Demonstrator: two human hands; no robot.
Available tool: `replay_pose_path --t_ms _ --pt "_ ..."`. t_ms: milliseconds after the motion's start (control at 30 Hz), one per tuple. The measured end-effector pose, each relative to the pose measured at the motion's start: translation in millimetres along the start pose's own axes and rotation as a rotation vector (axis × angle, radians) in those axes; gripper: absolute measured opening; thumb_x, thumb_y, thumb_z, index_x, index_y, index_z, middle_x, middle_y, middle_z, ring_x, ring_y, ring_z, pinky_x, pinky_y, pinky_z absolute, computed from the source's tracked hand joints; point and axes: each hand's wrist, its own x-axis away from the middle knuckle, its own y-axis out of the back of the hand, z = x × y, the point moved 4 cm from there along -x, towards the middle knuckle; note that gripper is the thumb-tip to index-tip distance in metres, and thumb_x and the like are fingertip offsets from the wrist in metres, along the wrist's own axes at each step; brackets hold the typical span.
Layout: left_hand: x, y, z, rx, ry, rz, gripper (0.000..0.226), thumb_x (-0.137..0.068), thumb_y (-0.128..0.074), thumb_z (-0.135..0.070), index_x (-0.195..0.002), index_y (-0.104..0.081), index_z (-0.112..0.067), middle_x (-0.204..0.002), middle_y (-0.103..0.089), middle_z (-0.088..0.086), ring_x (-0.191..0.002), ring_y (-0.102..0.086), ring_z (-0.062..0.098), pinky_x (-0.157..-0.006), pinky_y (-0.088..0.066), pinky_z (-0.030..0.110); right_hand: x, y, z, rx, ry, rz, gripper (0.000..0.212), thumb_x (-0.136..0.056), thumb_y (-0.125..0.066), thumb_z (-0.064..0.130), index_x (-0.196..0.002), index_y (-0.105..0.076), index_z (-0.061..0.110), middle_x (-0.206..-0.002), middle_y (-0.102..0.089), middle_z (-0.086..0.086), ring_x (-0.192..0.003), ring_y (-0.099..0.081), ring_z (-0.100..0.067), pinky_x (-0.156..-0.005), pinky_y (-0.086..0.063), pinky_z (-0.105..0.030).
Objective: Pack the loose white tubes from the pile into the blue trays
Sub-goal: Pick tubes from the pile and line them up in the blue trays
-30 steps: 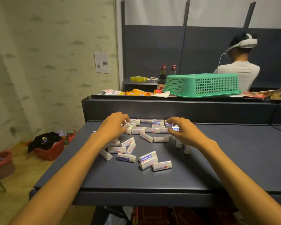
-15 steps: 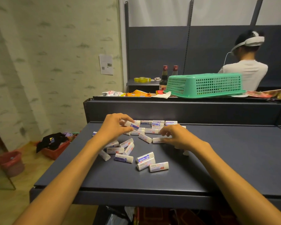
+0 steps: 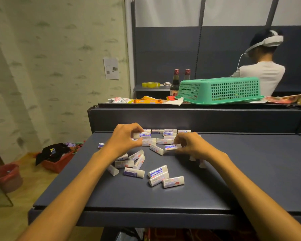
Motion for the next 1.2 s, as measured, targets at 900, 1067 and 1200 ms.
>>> replay_pose_path --t_ms 900,1067,1200 --pt "-19.4 -0.4 3.5 0.090 -0.101 -0.042 0.022 -0.079 -0.074 -0.010 -0.101 -0.070 -0.013 -0.090 -0.070 -0.002 -0.077 -0.064 0.008 -0.071 -0.053 0.013 -5.6 15.6 10.4 -0.661 0.038 -0.180 0.018 -0.093 -0.059 0.005 -0.105 -0.065 0.017 -0.103 -0.070 -0.007 -0.092 -0.066 -0.021 -0.071 -0.056 -0.029" --pt "-18.8 1.9 7.1 0.101 -0.105 -0.042 0.022 -0.079 -0.075 -0.010 -0.100 -0.070 -0.014 -0.090 -0.070 -0.002 -0.077 -0.065 0.008 -0.070 -0.054 0.014 -4.9 14.3 17.9 -0.622 0.086 -0.184 0.023 -0.097 -0.052 0.006 -0.112 -0.068 0.013 -0.109 -0.070 -0.005 -0.089 -0.066 -0.013 -0.070 -0.054 -0.025" --pt "-17.5 3.4 9.8 0.120 -0.113 -0.042 0.022 -0.078 -0.076 -0.010 -0.099 -0.070 -0.014 -0.089 -0.070 -0.003 -0.077 -0.065 0.008 -0.070 -0.054 0.014 -4.4 13.5 20.8 -0.598 0.080 -0.194 0.023 -0.096 -0.056 0.007 -0.111 -0.072 0.011 -0.110 -0.071 -0.005 -0.093 -0.066 -0.019 -0.076 -0.055 -0.028"
